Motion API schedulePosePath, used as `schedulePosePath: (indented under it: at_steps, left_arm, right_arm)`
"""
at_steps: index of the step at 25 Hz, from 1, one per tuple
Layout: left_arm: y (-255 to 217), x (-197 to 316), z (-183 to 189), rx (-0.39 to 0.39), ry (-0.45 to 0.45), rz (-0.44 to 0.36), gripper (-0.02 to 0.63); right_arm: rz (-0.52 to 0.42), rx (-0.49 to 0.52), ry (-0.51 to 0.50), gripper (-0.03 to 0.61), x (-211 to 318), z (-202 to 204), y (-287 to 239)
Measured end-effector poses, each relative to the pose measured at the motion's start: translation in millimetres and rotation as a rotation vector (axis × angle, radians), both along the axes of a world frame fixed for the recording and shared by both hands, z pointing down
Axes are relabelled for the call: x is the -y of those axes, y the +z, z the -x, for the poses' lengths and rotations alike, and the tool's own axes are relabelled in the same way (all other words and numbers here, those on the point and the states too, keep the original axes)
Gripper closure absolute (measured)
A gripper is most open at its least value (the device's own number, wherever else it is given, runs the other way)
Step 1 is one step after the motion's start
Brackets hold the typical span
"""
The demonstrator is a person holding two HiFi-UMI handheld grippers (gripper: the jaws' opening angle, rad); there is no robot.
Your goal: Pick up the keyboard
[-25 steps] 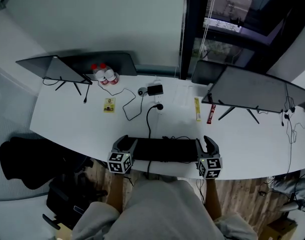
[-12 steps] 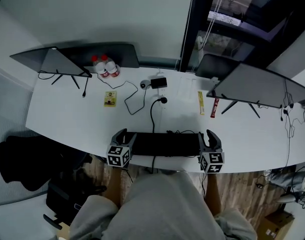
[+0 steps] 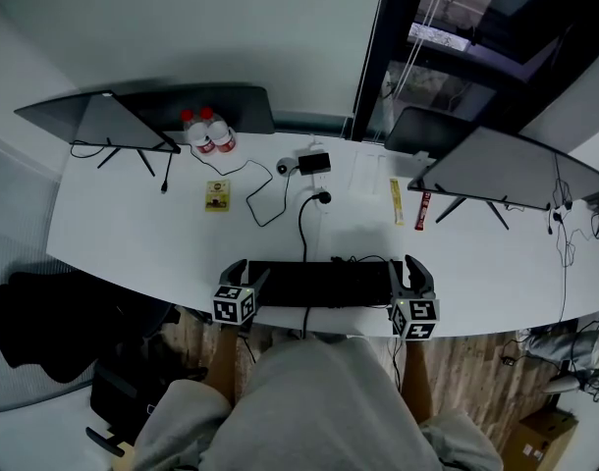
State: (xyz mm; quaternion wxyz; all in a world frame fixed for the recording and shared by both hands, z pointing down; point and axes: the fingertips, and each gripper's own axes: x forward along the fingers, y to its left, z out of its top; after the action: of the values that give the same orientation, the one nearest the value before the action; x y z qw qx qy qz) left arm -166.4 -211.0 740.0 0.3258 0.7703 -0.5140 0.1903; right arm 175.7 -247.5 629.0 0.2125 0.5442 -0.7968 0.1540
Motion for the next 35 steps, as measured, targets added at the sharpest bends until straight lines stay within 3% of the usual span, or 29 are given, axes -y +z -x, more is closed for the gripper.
schedulePosePath:
  at_steps: [12, 23, 35]
  left_arm:
    - [35, -3, 9, -0.102, -0.048, 0.115, 0.324]
    - [37, -3, 0, -0.183, -0.035, 0.147, 0.313]
    - [38, -1, -10, -0.172, -0.047, 0.136, 0.298]
  right_arm:
    - [-0.008, 0.006, 0.021, 0.43, 1, -6, 0]
    - [0.0, 0.003, 0.016, 0.428, 8, -7, 2]
    - [0.003, 0.001, 0.024, 0.428, 11, -15, 4]
